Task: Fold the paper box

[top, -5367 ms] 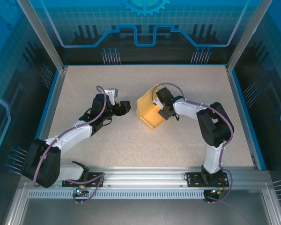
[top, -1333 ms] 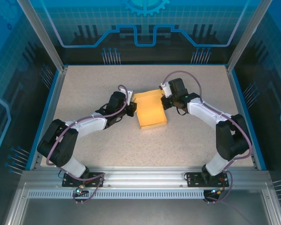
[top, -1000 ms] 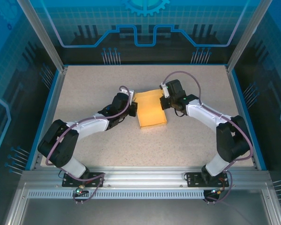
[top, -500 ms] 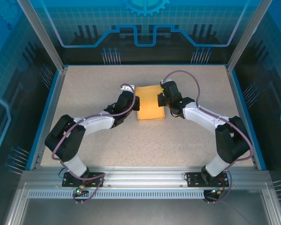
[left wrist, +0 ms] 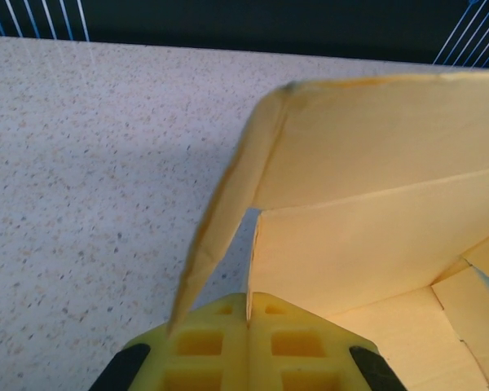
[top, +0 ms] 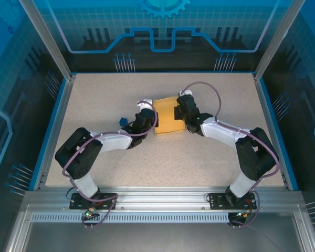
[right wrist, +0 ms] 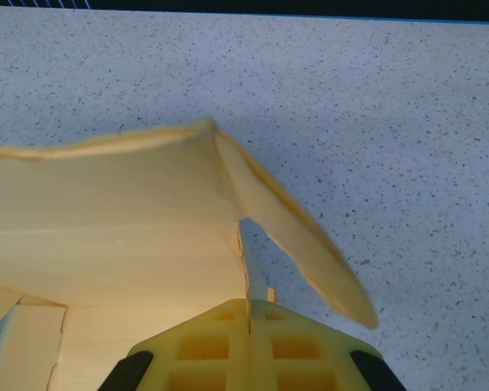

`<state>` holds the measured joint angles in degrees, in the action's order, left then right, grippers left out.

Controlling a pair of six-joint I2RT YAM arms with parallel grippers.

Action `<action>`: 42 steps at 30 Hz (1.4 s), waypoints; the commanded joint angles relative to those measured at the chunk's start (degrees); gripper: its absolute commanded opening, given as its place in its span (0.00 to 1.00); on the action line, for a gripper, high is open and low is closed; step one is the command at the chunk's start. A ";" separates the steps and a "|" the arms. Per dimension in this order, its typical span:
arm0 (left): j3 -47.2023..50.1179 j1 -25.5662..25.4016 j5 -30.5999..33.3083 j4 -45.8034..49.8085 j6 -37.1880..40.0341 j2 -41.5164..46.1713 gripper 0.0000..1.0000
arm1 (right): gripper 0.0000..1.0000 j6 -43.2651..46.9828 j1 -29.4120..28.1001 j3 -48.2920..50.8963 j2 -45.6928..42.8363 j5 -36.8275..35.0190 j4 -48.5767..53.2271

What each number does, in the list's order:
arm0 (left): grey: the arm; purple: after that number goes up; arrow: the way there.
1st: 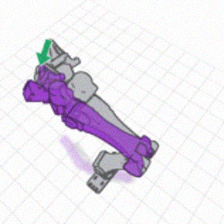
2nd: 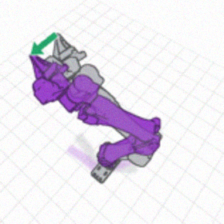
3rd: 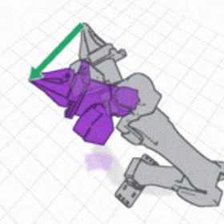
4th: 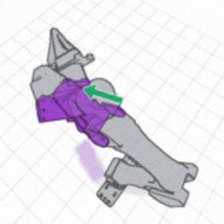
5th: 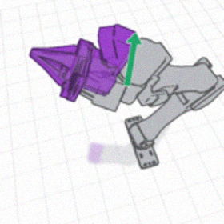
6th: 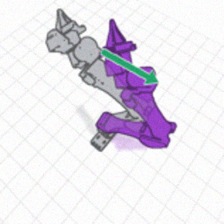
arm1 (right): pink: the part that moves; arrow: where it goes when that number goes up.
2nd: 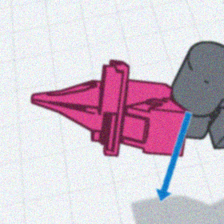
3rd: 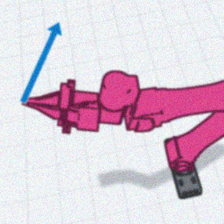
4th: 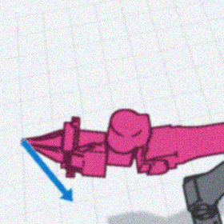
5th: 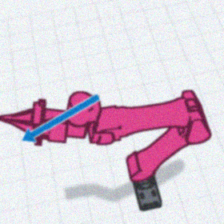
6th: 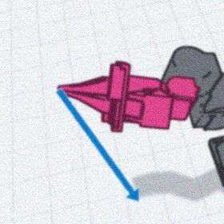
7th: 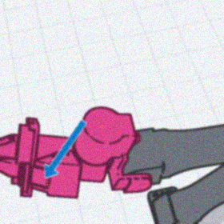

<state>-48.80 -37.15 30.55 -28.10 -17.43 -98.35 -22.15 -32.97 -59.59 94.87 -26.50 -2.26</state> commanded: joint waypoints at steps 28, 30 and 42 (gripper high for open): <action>15.05 -10.90 13.04 -23.23 13.37 -4.27 0.03 | 0.01 -2.56 -5.66 23.29 -7.39 -1.89 -27.31; 16.08 -11.45 14.02 -24.57 14.53 -3.96 0.03 | 0.01 -1.89 -6.08 24.68 -8.15 -2.57 -28.42; 20.28 -14.75 18.32 -34.44 20.61 -6.06 0.04 | 0.00 -1.41 -9.64 32.32 -9.84 -6.90 -34.25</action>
<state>-30.57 -50.76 48.49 -61.78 0.32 -102.48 -23.53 -40.45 -29.30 85.80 -32.25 -35.11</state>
